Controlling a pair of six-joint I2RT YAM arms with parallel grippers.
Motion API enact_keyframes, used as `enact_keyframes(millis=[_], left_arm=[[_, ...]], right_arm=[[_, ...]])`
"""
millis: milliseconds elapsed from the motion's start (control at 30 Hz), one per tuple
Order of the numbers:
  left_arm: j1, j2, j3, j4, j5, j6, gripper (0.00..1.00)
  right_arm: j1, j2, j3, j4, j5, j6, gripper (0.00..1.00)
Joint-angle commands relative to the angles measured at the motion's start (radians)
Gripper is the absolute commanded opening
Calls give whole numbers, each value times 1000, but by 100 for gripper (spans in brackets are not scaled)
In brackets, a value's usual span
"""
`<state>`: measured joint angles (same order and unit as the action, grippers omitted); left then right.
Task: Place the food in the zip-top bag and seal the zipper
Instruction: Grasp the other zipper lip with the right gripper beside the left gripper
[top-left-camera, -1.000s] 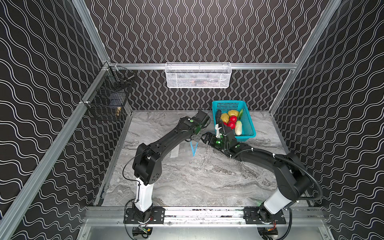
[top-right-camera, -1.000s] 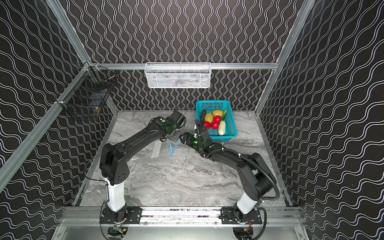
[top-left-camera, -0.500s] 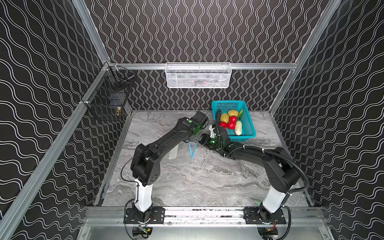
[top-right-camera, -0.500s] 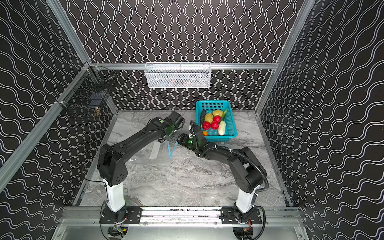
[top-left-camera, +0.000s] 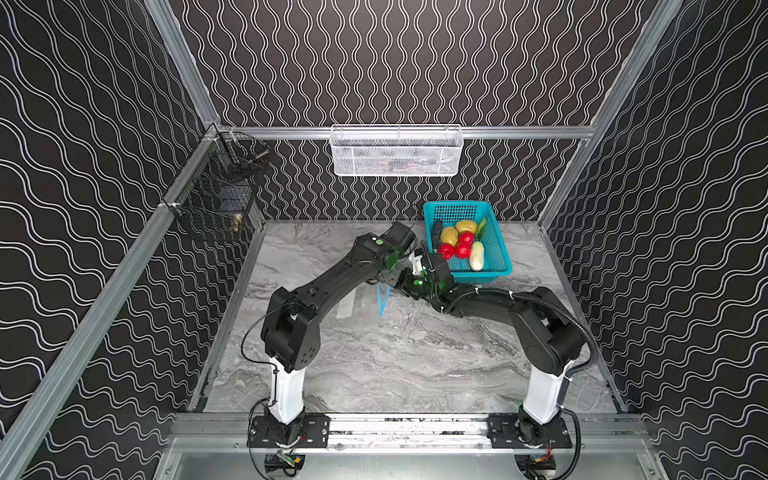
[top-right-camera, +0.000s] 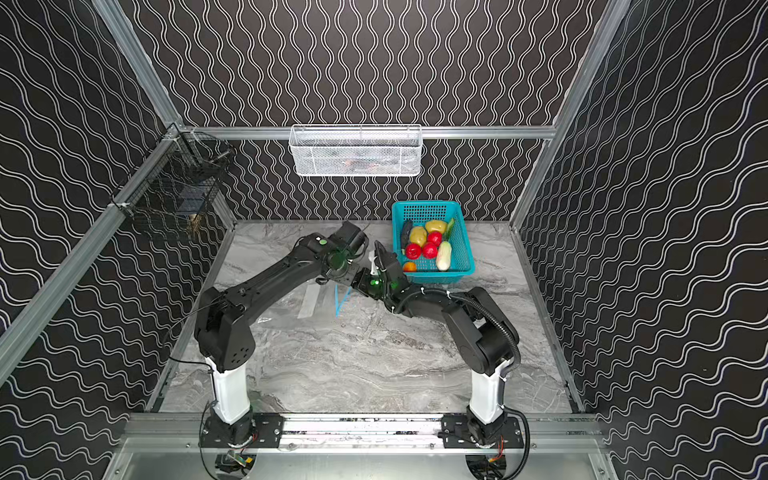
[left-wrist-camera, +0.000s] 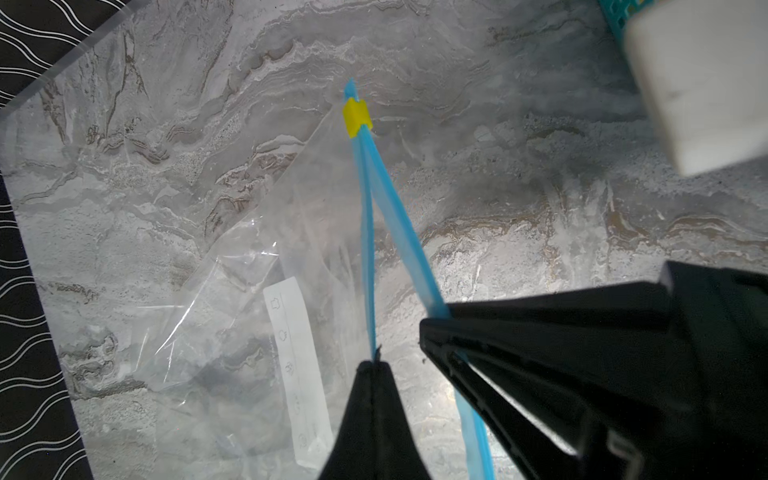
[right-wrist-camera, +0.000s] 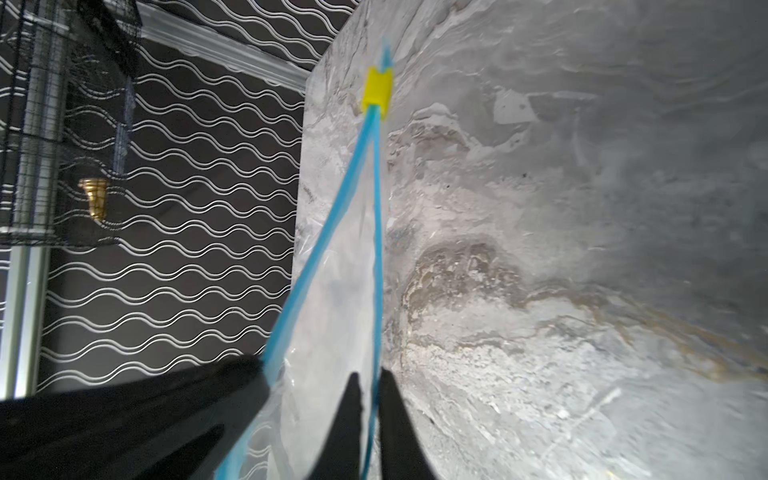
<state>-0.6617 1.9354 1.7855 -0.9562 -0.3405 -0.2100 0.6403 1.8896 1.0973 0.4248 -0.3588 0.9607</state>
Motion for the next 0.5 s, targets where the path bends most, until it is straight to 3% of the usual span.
enact_keyframes(millis=[0, 467], left_arm=[[2, -3, -3, -6, 4, -19, 0], [2, 40, 19, -30, 32, -9, 0]], right_arm=[[1, 2, 14, 53, -26, 16, 0], [6, -32, 16, 34, -19, -19, 0]])
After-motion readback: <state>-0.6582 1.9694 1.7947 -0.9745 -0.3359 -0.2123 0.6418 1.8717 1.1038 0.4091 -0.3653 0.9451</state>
